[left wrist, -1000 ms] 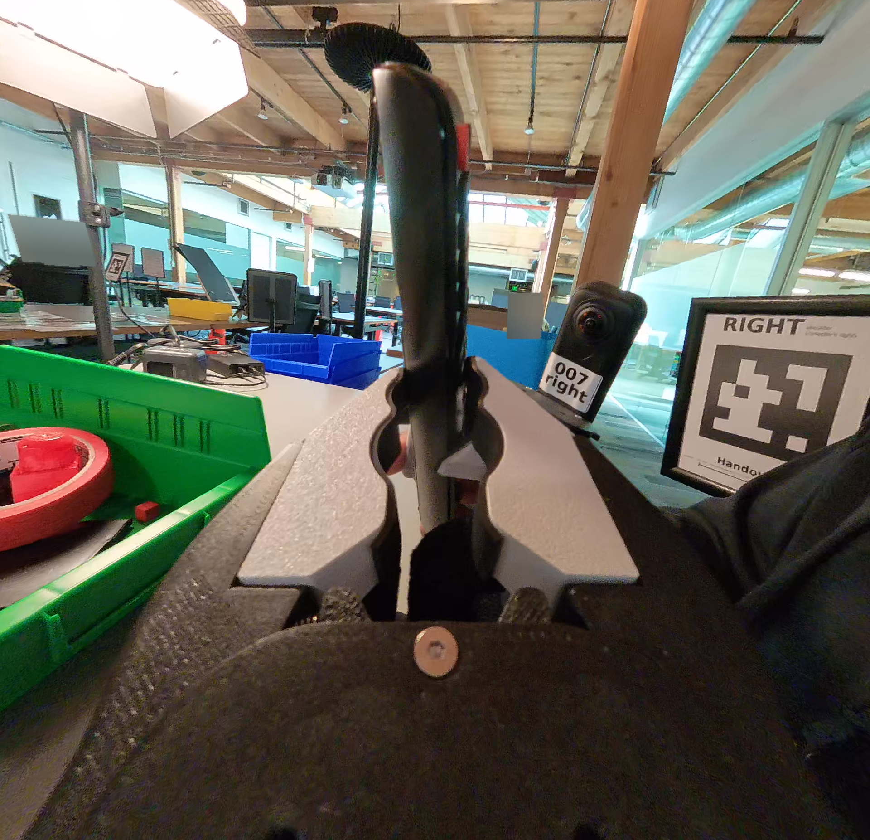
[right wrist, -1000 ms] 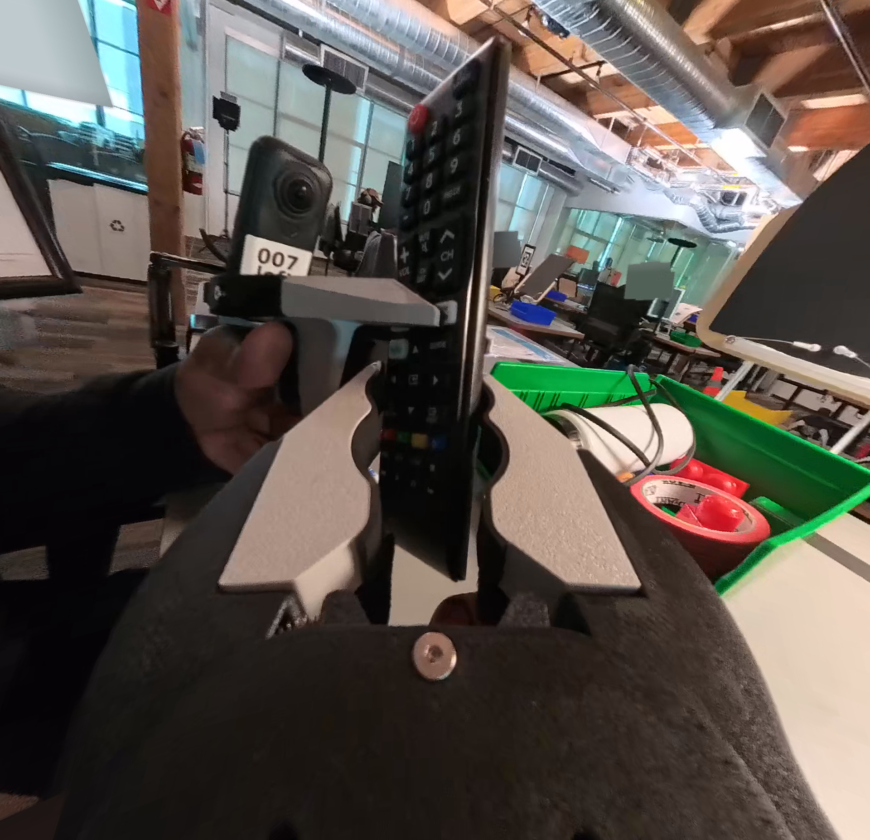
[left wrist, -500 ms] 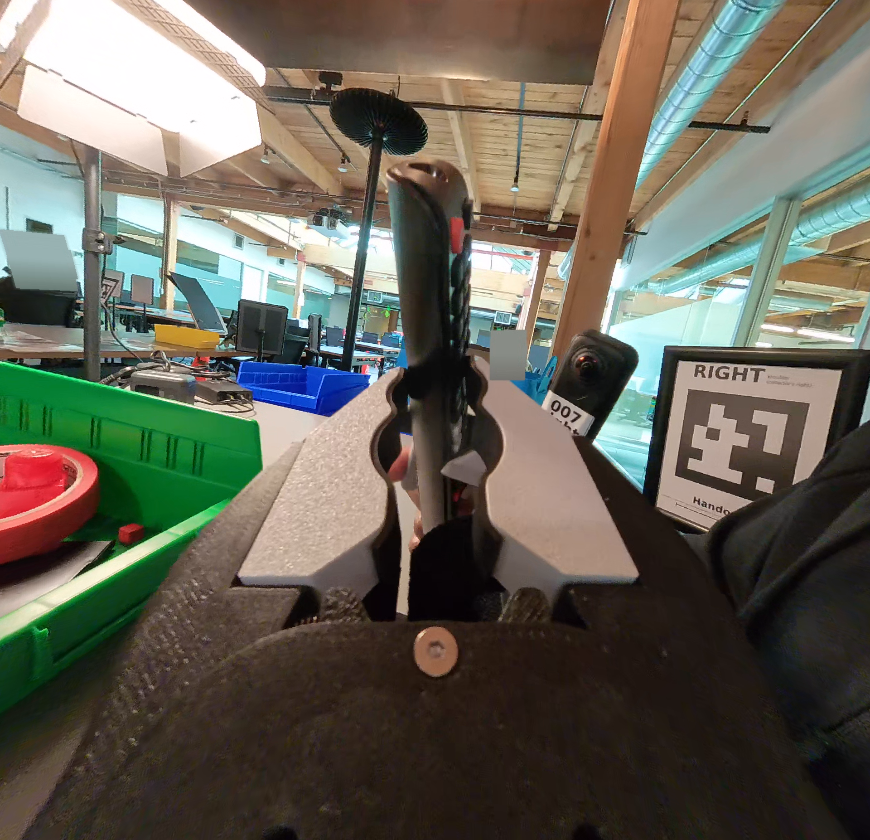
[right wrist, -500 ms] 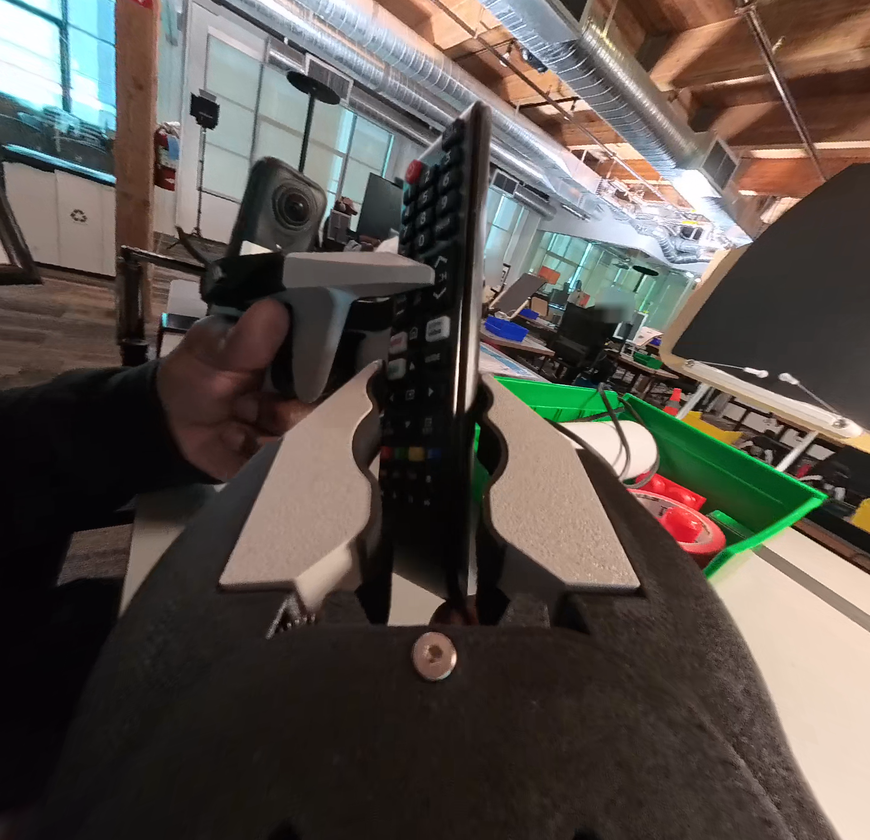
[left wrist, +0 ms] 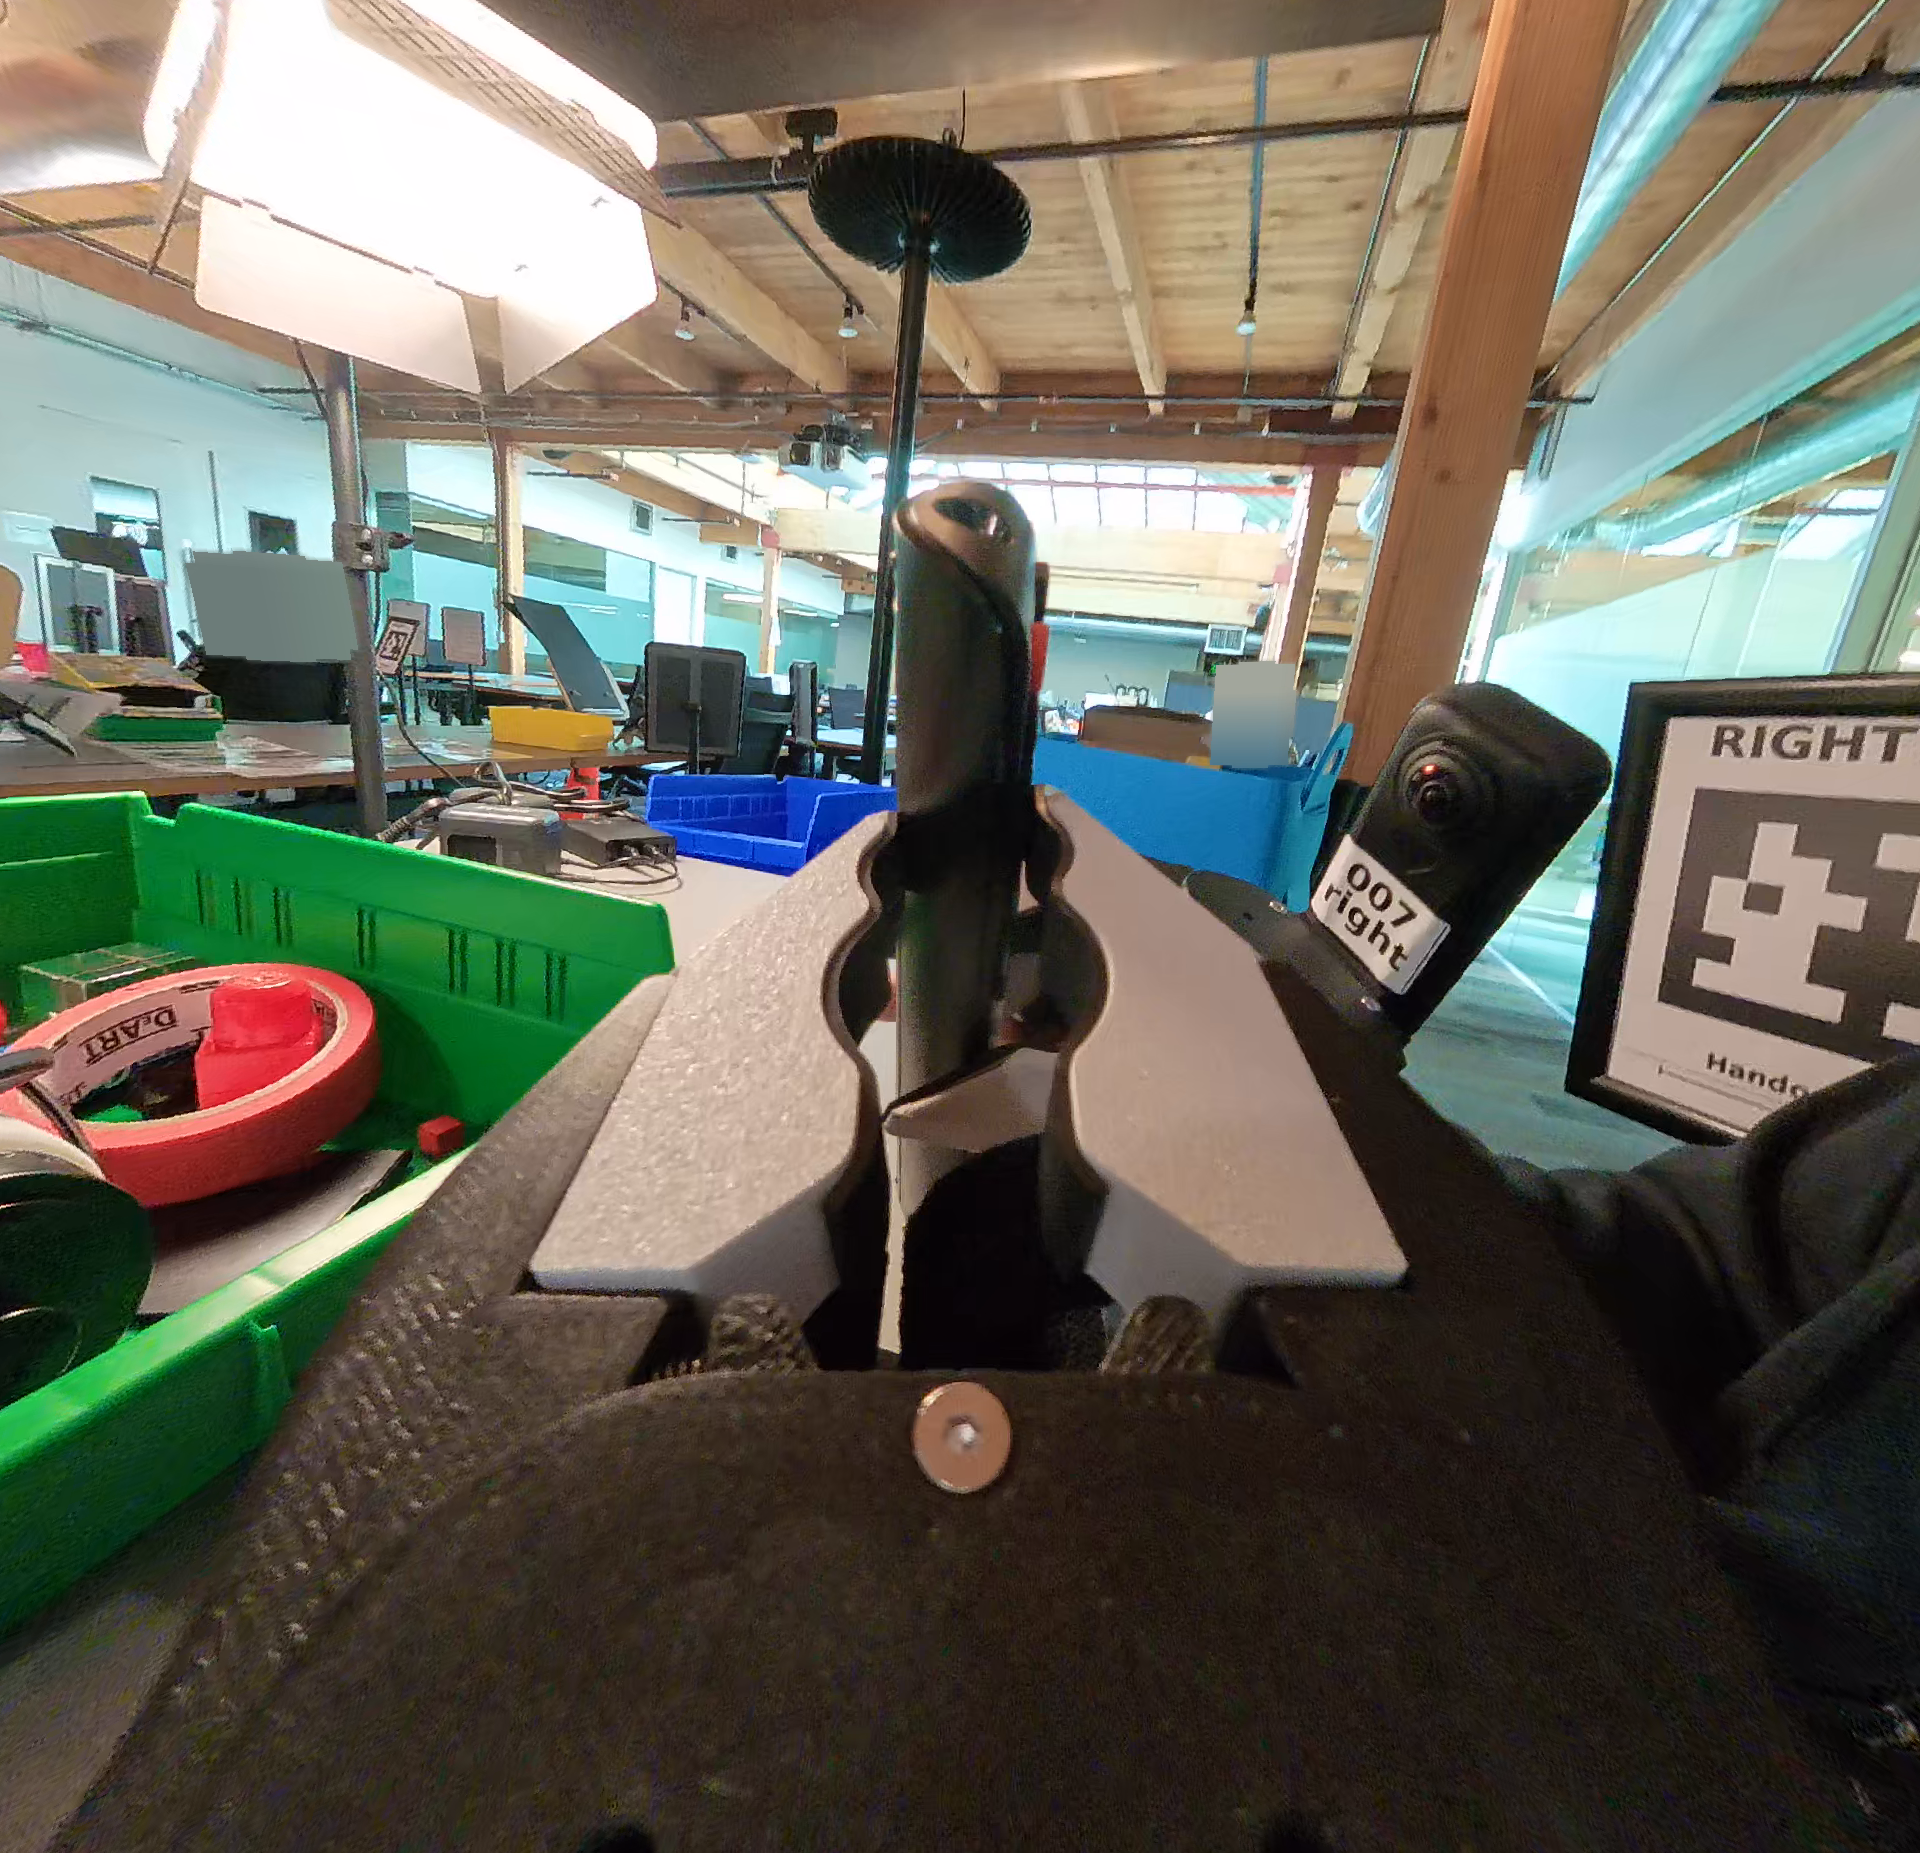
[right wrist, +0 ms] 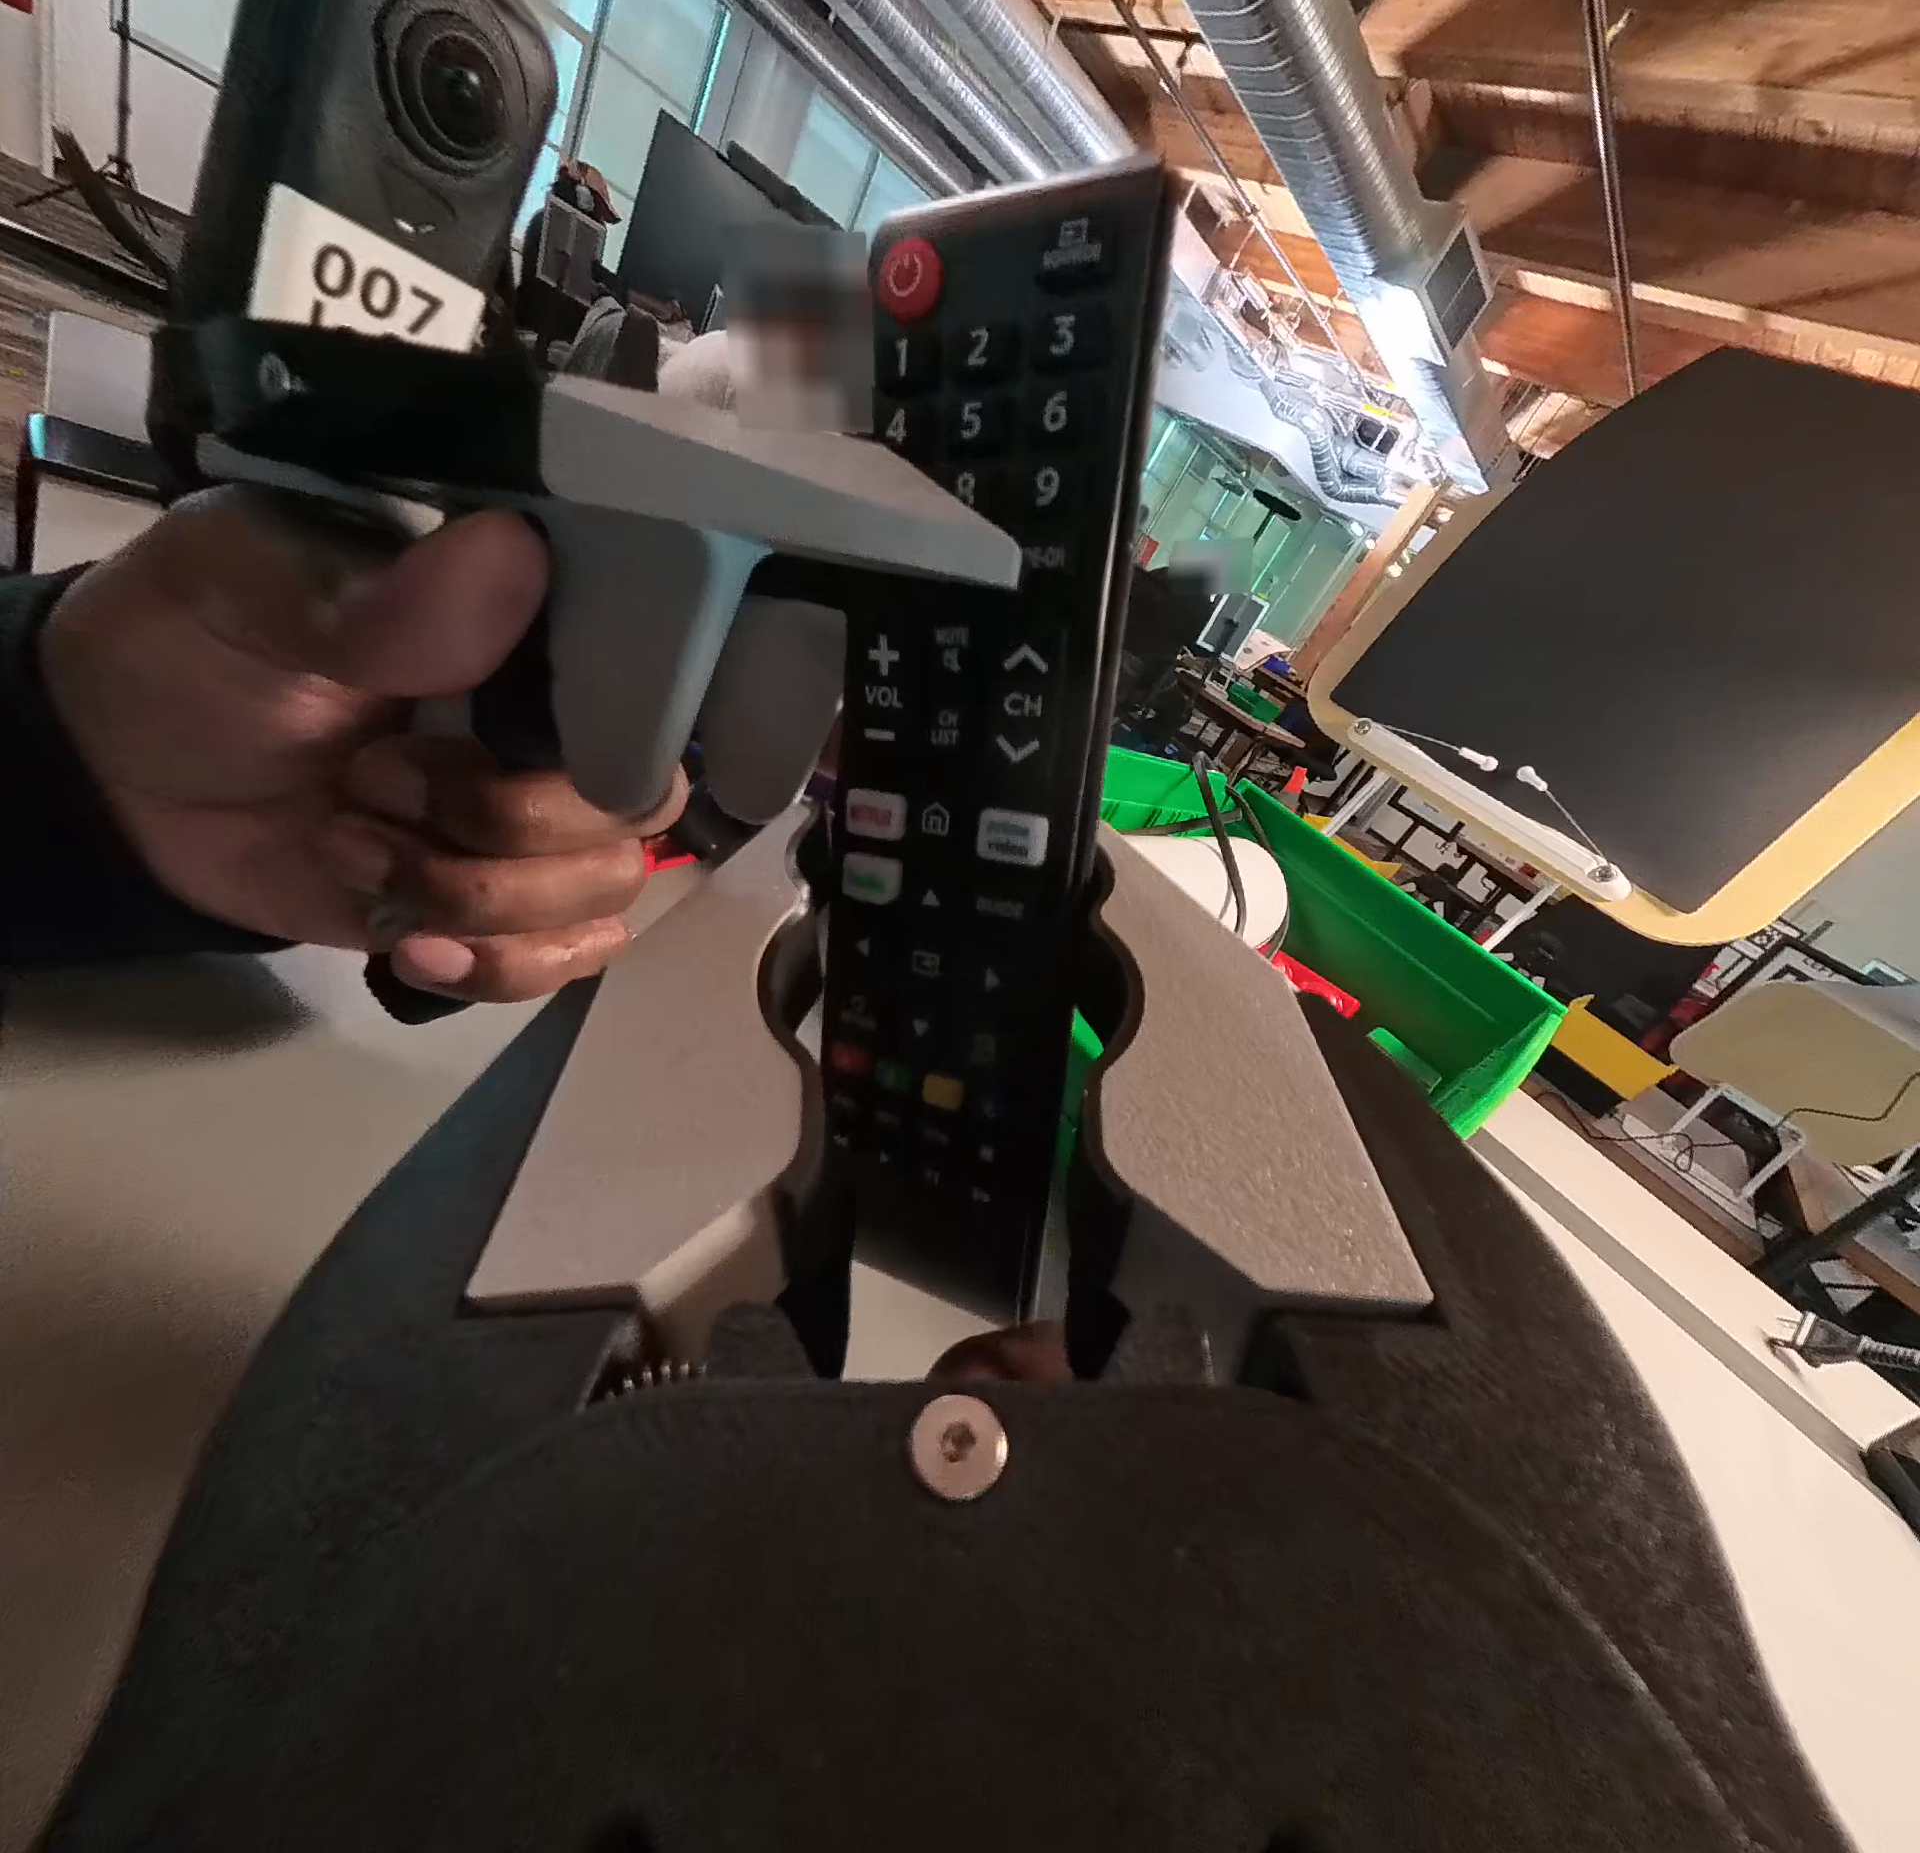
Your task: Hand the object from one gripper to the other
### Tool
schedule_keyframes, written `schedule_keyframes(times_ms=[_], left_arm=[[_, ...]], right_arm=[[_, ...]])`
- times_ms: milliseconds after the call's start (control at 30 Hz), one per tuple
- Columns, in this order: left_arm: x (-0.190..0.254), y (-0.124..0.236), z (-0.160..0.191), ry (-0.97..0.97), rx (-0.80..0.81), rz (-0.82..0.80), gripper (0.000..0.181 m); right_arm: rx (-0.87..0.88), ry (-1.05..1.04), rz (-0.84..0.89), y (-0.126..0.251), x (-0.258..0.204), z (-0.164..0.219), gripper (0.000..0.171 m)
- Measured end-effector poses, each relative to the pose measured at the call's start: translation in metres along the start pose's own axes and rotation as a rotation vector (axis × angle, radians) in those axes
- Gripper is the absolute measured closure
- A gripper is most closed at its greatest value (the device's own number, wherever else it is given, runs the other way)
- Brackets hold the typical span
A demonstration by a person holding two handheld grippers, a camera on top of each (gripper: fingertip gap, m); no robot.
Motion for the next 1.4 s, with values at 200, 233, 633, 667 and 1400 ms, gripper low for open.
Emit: schedule_keyframes(times_ms=[200,233,633,667,1400], left_arm=[[0.001,-0.001,0.002,-0.002,-0.015,0.003,0.158],[0.001,-0.001,0.002,0.0,-0.018,0.002,0.158],[0.002,-0.004,0.004,-0.033,-0.03,-0.034,0.15],[0.001,-0.004,0.003,-0.028,-0.016,-0.047,0.145],[-0.003,0.001,-0.001,0.112,0.048,0.032,0.137]], right_arm=[[-0.013,0.007,0.007,-0.001,0.0,0.001,0.124],[-0.016,0.006,0.008,-0.001,0.0,0.001,0.124],[-0.049,-0.021,-0.002,-0.002,0.002,0.004,0.126],[-0.043,-0.029,-0.003,-0.001,0.003,0.003,0.126],[0.214,-0.281,-0.022,0.017,0.024,-0.009,0.132]])
Point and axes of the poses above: each gripper's, where its closed fingertips meet, y back along the fingers, z out of its underside, x = y × z across the jaws, the point moved 10 cm from there along y, back along the fingers
